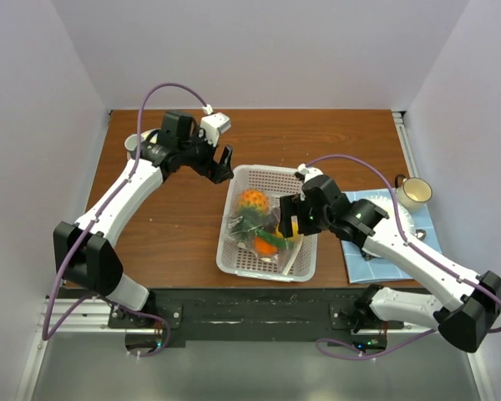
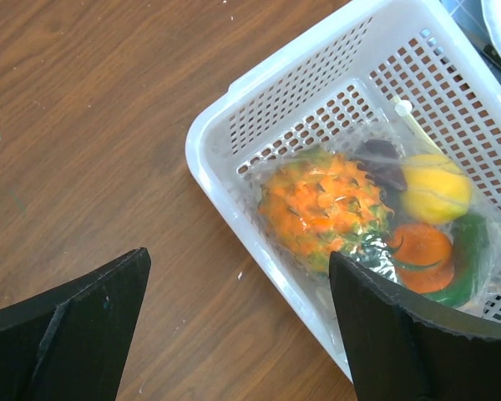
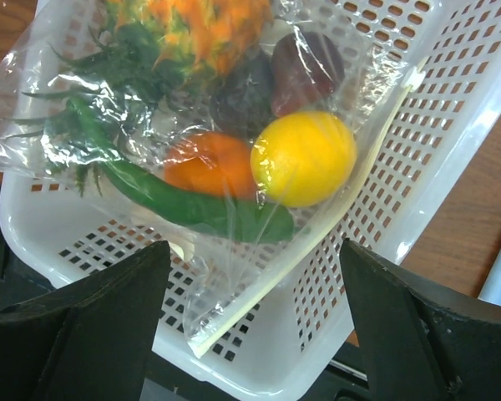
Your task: Open the zip-top bag and remove the fake food
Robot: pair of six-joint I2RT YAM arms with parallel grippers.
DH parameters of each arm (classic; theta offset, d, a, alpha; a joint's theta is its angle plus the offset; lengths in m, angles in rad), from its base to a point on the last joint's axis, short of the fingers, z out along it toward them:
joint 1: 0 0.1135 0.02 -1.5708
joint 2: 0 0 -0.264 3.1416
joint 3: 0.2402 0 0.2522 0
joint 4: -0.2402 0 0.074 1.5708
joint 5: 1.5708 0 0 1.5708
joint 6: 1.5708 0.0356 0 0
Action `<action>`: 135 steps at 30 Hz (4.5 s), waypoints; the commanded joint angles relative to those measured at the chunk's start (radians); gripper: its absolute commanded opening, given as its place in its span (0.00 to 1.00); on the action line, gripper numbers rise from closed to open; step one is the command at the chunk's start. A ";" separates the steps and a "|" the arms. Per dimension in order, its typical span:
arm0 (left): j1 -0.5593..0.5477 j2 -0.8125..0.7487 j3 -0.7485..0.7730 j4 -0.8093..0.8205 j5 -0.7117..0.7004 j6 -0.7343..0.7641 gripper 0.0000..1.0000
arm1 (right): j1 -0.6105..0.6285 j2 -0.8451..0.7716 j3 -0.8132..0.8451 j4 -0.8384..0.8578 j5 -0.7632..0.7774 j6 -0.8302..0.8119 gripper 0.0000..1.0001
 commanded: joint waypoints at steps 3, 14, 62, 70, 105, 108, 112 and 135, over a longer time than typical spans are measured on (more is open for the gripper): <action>-0.003 -0.002 0.007 0.050 0.006 0.010 0.95 | 0.005 0.060 -0.016 0.041 -0.073 -0.018 0.85; -0.005 -0.026 0.005 0.059 -0.019 0.022 0.95 | 0.007 0.154 -0.050 0.220 -0.060 -0.082 0.76; 0.859 -0.204 -0.050 -0.730 0.662 1.003 1.00 | 0.120 0.997 1.182 0.260 -0.325 -0.109 0.00; 0.859 -0.129 -0.081 -0.621 0.702 0.921 1.00 | 0.146 0.947 0.905 0.380 -0.343 -0.093 0.00; 0.555 -0.029 -0.548 0.320 0.276 0.388 1.00 | 0.033 0.902 0.719 0.429 -0.448 0.067 0.73; 0.558 -0.025 -0.578 0.297 0.205 0.463 0.79 | 0.059 0.905 0.708 0.399 -0.411 0.039 0.74; 0.610 -0.045 -0.616 0.264 0.092 0.589 0.35 | 0.069 0.930 0.710 0.293 -0.337 -0.025 0.75; 0.739 -0.094 -0.579 0.139 0.125 0.717 0.44 | 0.069 0.991 0.952 0.409 -0.306 0.002 0.81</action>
